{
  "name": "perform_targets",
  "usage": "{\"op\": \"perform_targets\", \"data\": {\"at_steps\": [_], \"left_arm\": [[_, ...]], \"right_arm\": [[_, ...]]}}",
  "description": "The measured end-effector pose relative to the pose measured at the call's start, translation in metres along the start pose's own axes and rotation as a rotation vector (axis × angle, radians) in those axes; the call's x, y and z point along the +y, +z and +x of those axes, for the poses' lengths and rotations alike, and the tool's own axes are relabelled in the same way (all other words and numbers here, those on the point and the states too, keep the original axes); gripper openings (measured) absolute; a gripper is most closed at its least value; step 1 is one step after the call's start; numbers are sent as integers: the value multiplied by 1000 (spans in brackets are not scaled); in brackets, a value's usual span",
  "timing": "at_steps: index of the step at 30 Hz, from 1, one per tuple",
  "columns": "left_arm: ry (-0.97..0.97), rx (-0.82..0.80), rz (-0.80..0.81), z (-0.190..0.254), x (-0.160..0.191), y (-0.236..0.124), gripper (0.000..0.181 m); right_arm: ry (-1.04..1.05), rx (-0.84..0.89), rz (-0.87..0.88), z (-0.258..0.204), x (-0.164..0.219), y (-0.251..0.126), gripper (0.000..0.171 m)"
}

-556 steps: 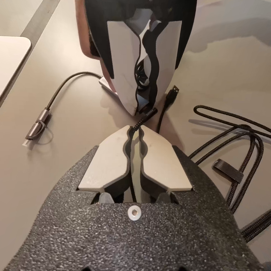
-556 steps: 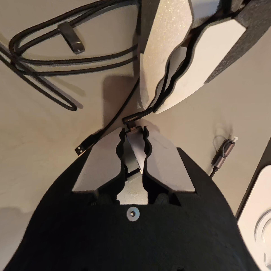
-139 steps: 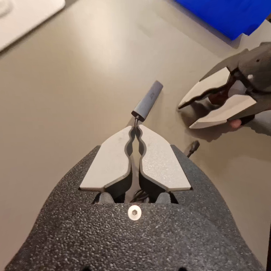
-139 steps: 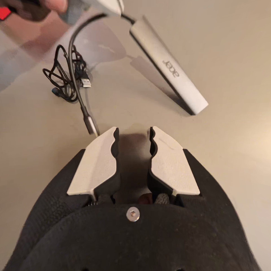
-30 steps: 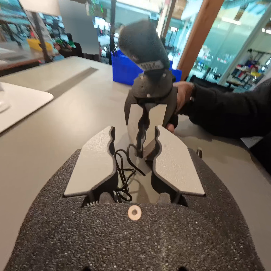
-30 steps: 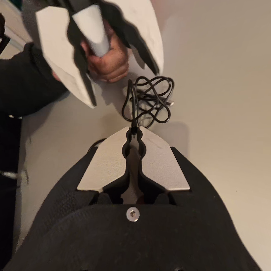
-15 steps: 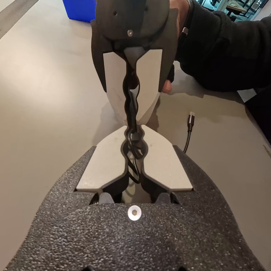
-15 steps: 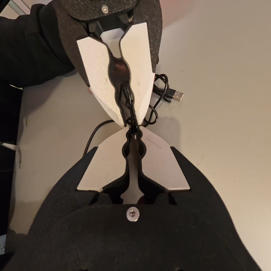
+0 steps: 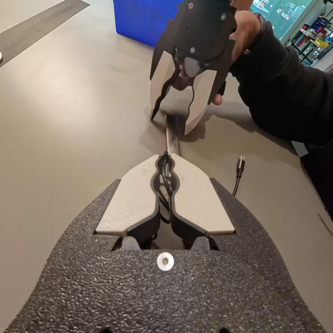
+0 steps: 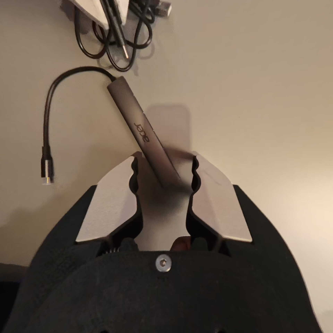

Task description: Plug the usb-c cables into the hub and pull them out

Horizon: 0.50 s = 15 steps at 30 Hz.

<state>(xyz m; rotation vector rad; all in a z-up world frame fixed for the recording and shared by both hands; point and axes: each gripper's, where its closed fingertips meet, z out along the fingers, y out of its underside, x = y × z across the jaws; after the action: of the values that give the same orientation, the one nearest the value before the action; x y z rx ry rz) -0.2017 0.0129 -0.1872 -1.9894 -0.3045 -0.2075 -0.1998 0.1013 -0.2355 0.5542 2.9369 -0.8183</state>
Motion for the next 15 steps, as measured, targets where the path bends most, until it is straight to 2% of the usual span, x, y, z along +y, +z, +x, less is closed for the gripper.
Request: {"op": "perform_targets", "data": {"at_steps": [1, 5, 9, 15], "left_arm": [[-1, 1, 0, 0, 0, 0, 6], [-8, 6, -8, 0, 1, 1, 6], [-23, 16, -14, -1, 2, 2, 6], [-143, 19, -4, -6, 4, -1, 6]], "right_arm": [[-3, 7, 5, 2, 3, -2, 55], [-28, 14, 4, 2, 9, -4, 27], [-131, 18, 15, -3, 0, 3, 25], [-428, 224, 100, 2, -41, 20, 24]]}}
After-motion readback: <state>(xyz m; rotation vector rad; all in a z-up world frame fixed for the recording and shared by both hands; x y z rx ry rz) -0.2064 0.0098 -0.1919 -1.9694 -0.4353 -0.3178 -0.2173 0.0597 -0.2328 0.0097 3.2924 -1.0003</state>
